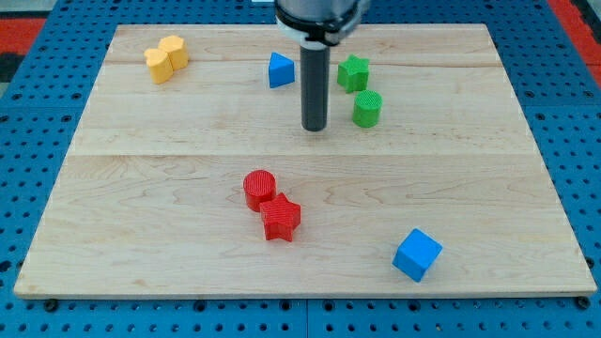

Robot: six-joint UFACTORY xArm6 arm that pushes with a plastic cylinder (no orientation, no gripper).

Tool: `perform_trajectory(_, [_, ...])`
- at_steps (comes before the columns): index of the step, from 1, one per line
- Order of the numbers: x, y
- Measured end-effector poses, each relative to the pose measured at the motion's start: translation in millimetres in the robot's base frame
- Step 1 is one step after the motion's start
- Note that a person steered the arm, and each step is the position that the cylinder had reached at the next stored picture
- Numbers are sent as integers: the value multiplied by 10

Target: Move the green circle to the right side of the green star

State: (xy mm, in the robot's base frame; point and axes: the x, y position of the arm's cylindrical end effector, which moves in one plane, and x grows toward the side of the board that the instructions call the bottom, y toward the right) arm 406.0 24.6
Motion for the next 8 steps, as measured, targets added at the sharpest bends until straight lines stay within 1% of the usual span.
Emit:
perform_trajectory(1, [5,406])
perform_trajectory(3, [-286,802])
perform_trajectory(4, [-329,797])
perform_trajectory(7, [-391,480])
perform_trajectory(8, [-477,378])
